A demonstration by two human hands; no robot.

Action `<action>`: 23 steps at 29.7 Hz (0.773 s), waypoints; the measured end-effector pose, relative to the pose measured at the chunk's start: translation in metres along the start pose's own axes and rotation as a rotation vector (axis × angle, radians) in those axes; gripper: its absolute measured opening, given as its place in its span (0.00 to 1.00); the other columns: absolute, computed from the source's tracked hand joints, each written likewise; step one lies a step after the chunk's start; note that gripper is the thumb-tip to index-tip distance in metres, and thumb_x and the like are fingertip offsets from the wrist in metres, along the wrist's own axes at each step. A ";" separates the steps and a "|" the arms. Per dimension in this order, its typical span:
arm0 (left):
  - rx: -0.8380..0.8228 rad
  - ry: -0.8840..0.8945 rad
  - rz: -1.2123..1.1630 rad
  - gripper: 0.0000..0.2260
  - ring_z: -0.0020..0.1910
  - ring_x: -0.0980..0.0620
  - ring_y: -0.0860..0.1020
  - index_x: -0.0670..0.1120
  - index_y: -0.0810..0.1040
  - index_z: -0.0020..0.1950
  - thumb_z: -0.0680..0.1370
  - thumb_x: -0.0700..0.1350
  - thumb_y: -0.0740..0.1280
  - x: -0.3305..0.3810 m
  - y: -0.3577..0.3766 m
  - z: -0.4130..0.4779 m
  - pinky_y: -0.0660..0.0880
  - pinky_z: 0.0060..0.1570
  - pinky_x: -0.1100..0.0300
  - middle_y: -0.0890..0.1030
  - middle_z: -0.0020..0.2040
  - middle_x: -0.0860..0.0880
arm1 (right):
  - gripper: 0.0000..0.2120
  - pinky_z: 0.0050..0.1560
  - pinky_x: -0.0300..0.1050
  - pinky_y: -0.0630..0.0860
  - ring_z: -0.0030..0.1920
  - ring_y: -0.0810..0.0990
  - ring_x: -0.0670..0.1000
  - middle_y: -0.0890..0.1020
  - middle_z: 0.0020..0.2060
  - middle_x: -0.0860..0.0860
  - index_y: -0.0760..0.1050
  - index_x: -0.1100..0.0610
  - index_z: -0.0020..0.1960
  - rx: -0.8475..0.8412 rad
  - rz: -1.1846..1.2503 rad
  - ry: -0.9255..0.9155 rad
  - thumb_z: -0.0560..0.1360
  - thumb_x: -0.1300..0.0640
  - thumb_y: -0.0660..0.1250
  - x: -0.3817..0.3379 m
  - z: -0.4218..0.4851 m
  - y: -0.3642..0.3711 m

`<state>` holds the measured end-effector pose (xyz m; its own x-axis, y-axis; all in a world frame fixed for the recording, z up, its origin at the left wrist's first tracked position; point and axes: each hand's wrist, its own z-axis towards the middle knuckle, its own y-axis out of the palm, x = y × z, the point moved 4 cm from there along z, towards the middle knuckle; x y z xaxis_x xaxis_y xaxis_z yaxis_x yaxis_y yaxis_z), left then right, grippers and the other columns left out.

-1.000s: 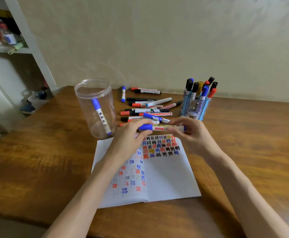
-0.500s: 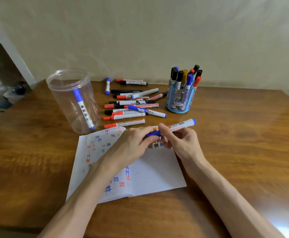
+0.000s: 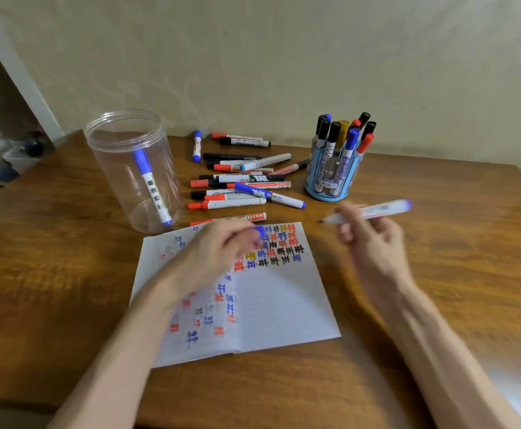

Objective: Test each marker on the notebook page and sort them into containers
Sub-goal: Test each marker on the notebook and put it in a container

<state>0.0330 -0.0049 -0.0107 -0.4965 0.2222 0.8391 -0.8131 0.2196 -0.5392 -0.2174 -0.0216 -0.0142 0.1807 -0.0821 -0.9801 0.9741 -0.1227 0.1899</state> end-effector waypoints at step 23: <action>0.083 0.039 0.371 0.11 0.43 0.61 0.79 0.55 0.78 0.59 0.82 0.58 0.61 -0.002 0.010 -0.003 0.78 0.43 0.62 0.81 0.44 0.60 | 0.08 0.44 0.44 0.85 0.43 0.87 0.46 0.88 0.45 0.47 0.84 0.56 0.47 -0.135 -0.692 -0.138 0.78 0.50 0.73 0.021 0.005 0.002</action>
<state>0.0269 0.0000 -0.0182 -0.7511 0.3089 0.5835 -0.6026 0.0402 -0.7970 -0.2122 -0.0289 -0.0341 -0.4949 -0.1548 -0.8551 0.8688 -0.0692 -0.4903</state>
